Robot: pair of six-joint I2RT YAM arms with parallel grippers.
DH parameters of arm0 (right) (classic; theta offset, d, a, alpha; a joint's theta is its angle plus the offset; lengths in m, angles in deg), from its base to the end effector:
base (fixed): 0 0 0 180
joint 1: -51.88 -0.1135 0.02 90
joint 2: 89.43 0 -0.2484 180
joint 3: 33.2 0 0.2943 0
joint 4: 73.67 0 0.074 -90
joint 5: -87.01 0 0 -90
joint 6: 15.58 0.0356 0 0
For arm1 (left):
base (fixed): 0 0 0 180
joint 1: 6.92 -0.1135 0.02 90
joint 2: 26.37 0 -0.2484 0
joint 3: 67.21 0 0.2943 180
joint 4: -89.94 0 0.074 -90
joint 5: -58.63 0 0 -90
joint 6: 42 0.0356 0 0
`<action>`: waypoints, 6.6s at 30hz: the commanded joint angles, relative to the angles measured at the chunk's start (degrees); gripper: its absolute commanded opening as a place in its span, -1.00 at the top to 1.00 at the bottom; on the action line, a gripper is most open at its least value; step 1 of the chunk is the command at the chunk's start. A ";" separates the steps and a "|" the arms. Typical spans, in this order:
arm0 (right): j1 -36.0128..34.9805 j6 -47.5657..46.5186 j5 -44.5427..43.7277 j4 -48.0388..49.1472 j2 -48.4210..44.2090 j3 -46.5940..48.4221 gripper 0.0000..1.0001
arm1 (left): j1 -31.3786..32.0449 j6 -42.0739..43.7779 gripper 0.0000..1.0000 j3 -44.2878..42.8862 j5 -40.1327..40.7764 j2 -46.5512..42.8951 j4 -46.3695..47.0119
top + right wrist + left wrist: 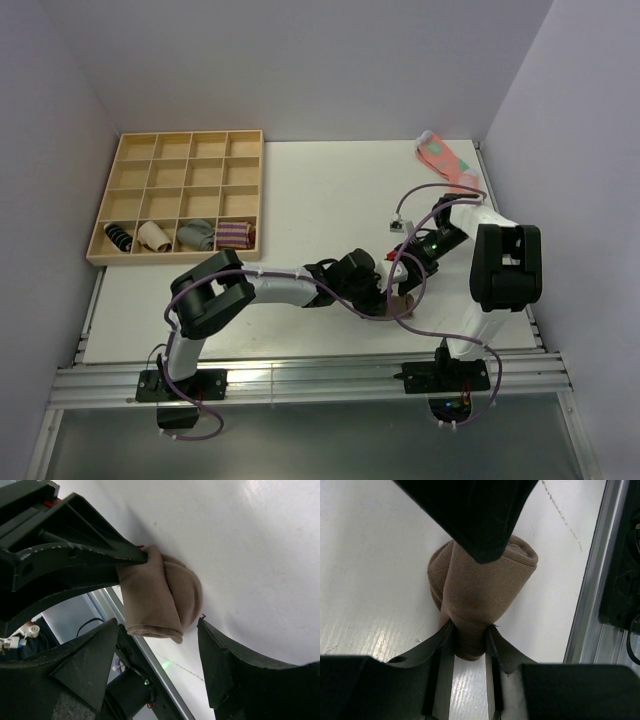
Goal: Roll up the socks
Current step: Roll the sock at the center of the board, then pick up the sock at the center of the board.
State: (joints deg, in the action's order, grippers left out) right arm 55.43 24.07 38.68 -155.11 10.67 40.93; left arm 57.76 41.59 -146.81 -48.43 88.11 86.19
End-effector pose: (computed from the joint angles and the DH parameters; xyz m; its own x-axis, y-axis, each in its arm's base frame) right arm 0.2989 0.0052 0.1332 -0.7962 -0.5269 -0.2975 -0.5771 0.5134 0.6352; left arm 0.1825 -0.4101 0.1038 -0.3727 0.5383 -0.7559 0.9264 0.2634 -0.2692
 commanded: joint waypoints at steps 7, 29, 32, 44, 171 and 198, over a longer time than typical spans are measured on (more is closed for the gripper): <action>-1.00 -1.94 -3.70 -1.34 -1.66 -1.99 -0.43 | 1.67 1.67 0.99 -1.16 4.49 4.79 -11.61; -1.35 0.77 -8.97 -0.03 3.44 -3.48 -0.03 | 2.99 0.26 0.99 -5.56 13.54 7.61 -15.66; -1.44 2.18 -10.29 0.76 4.14 -3.66 0.17 | 3.17 -0.44 0.99 -5.38 15.04 7.52 -15.22; -1.44 6.23 -14.95 4.54 6.43 -5.15 0.59 | 6.33 -0.10 0.61 -1.08 24.97 5.06 -8.54; -3.29 7.46 -19.17 6.56 9.94 -0.76 0.79 | 6.77 21.97 -0.25 -13.20 3.79 8.66 -7.83; 0.66 12.02 -9.60 2.79 5.29 14.33 -0.11 | 6.51 8.89 1.00 -6.71 2.38 6.82 -2.39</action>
State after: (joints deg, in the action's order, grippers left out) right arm 54.14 34.23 23.47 -153.77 19.74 48.69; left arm 63.20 57.13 -157.63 -43.53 96.26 84.83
